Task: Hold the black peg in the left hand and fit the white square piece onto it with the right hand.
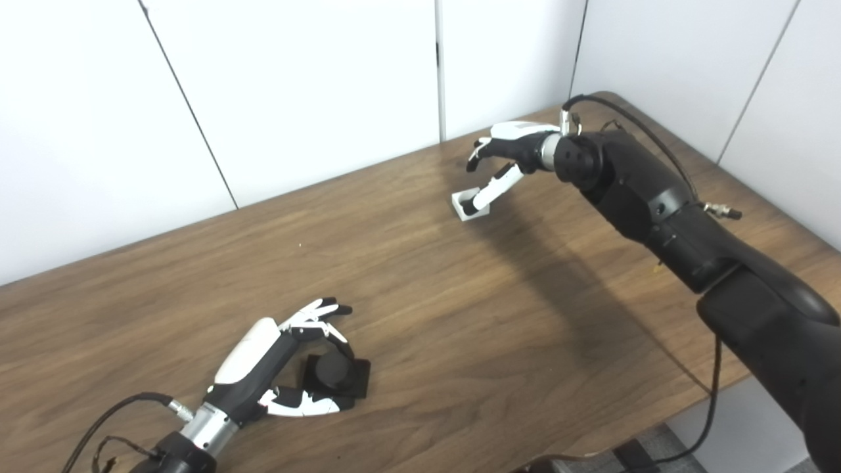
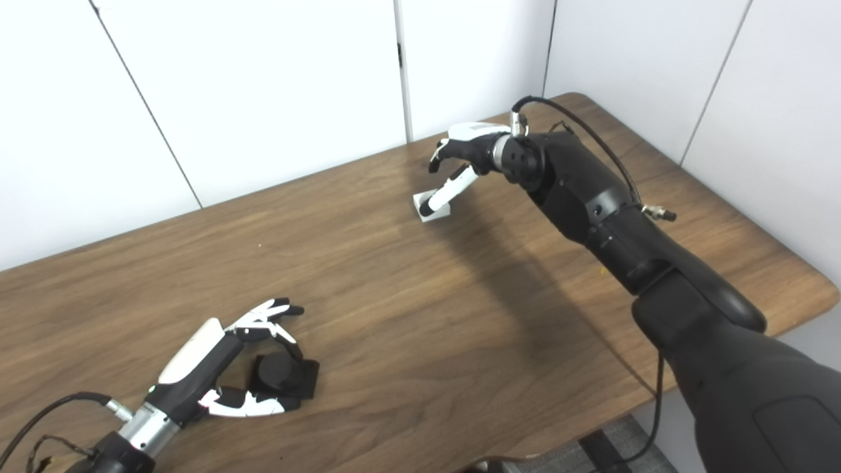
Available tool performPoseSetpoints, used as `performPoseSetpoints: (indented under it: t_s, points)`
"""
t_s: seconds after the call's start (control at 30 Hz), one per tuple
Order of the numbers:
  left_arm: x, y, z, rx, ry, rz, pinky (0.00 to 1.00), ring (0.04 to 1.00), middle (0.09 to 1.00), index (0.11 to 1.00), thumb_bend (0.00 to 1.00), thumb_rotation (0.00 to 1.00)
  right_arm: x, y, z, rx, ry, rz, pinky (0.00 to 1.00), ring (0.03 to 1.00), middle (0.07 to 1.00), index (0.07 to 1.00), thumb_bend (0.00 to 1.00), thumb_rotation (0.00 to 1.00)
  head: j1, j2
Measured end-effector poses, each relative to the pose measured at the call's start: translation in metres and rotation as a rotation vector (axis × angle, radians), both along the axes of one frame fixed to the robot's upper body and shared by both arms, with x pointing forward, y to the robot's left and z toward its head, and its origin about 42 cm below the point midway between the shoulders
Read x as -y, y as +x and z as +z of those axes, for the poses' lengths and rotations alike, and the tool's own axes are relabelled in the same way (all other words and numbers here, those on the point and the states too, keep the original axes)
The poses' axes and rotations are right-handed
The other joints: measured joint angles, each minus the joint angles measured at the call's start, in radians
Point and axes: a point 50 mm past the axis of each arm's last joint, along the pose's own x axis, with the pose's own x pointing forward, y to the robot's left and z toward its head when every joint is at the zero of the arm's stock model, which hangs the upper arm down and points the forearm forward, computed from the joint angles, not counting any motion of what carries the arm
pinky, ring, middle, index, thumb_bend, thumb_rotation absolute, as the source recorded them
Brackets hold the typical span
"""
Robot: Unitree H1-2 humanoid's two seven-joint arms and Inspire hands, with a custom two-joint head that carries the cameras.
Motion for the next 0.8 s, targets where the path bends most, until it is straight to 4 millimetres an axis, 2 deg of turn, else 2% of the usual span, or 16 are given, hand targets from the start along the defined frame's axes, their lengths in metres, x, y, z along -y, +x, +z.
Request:
performPoseSetpoints:
  t_s: [0.1, 0.23, 0.37, 0.57, 0.8]
  points:
    - [0.0, 0.0, 0.0, -0.002, 0.0, 0.002, 0.91, 0.956, 0.883, 0.49, 0.52, 0.06, 0.0, -0.001, -0.003, -0.017, -0.001, -0.005, 1.0, 1.0, 1.0, 0.845, 1.0, 0.59, 0.003, 0.003]
    - [-0.001, -0.001, -0.001, -0.005, -0.001, 0.005, 0.89, 0.953, 0.882, 0.49, 0.52, 0.06, -0.001, -0.003, -0.01, -0.036, -0.014, 0.003, 1.0, 1.0, 1.0, 0.842, 0.95, 0.45, 0.012, 0.006]
    - [-0.001, -0.001, -0.001, -0.004, -0.002, 0.005, 0.9, 0.956, 0.884, 0.49, 0.52, 0.06, -0.001, -0.003, -0.02, -0.052, -0.021, 0.002, 1.0, 1.0, 0.996, 0.834, 0.9, 0.36, 0.02, 0.009]
    - [-0.001, -0.001, -0.001, -0.005, -0.003, 0.008, 0.88, 0.955, 0.885, 0.49, 0.52, 0.06, -0.001, 0.001, -0.026, -0.023, -0.009, -0.004, 1.0, 0.997, 0.988, 0.824, 0.89, 0.33, 0.031, 0.011]
    - [-0.001, -0.002, -0.001, -0.002, -0.004, 0.011, 0.87, 0.957, 0.891, 0.49, 0.52, 0.06, -0.001, 0.004, -0.028, -0.007, -0.006, 0.003, 1.0, 0.999, 0.987, 0.831, 0.88, 0.34, 0.04, 0.012]
